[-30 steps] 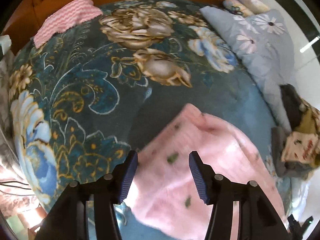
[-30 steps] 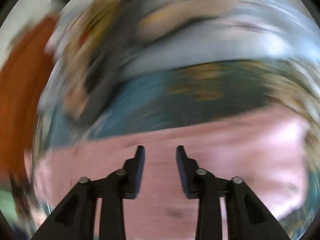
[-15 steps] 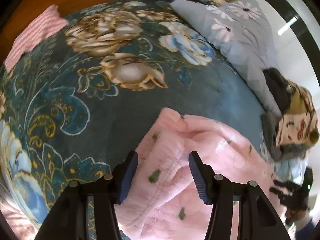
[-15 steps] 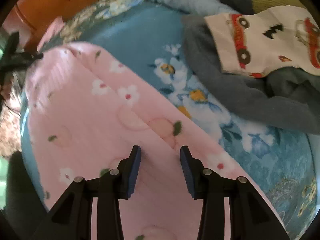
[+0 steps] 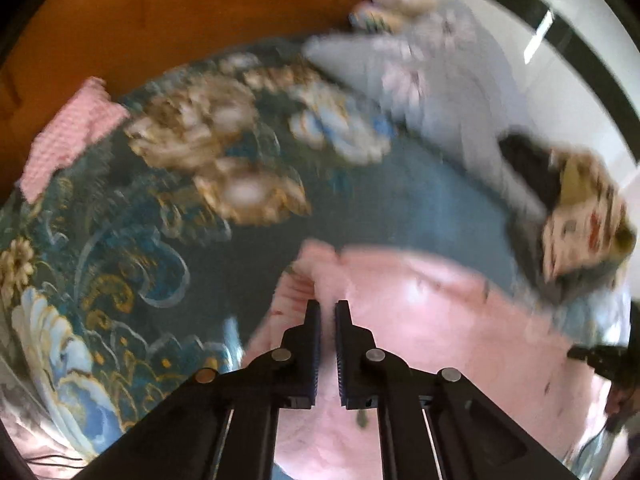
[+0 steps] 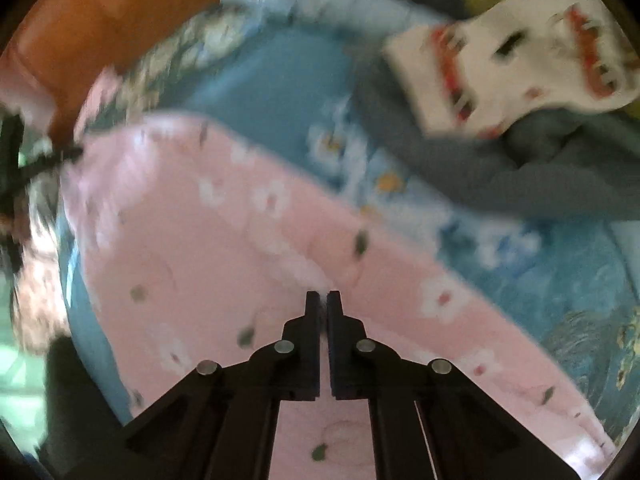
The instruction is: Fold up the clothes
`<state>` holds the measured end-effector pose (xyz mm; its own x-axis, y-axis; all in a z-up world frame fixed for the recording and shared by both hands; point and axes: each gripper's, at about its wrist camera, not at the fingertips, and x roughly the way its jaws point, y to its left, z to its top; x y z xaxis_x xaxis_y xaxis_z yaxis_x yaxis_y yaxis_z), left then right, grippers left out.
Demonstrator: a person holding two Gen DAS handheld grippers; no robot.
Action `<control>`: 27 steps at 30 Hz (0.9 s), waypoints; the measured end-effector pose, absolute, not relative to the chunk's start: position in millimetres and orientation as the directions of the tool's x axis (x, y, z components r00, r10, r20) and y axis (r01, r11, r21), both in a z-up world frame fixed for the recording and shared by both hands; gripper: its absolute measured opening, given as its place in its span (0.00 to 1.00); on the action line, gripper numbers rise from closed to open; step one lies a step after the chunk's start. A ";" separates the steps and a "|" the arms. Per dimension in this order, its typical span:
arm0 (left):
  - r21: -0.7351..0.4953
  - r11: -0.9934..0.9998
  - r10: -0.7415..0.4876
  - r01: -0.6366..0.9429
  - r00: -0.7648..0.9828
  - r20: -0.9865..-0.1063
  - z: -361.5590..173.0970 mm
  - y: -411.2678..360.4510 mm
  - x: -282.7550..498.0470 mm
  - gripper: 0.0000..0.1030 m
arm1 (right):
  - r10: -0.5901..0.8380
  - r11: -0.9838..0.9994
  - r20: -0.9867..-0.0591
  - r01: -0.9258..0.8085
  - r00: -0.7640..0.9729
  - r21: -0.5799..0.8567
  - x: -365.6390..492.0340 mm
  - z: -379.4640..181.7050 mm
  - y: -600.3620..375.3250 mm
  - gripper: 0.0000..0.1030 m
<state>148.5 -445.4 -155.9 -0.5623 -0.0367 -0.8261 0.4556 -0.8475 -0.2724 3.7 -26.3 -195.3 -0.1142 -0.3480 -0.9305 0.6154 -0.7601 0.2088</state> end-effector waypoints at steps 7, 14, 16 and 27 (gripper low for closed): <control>-0.175 -0.826 -0.120 0.535 -0.470 -0.874 -176.2 -464.6 98.5 0.07 | -0.318 -0.829 -0.928 0.532 -0.194 0.173 -36.7 -203.6 -26.6 0.02; -0.106 -0.799 -0.141 0.591 -0.355 -0.924 -195.6 -452.6 93.9 0.11 | -0.268 -0.828 -0.947 0.544 -0.176 0.133 -40.6 -219.0 -33.5 0.03; -0.112 -0.781 -0.135 0.615 -0.341 -0.930 -189.5 -450.5 99.9 0.22 | -0.292 -0.833 -0.942 0.528 -0.164 0.166 -40.0 -220.4 -30.0 0.06; -0.364 -0.759 0.104 0.539 -0.452 -0.886 -156.9 -265.5 121.7 0.48 | -0.386 -0.893 -0.873 0.358 -0.297 0.273 0.3 -179.3 82.9 0.40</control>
<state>121.7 -265.5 -156.9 -0.4519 0.1037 -0.8860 0.5392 -0.7595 -0.3639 0.3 82.9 -179.3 -0.2966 -0.3861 -0.8735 0.3579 -0.8929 0.2732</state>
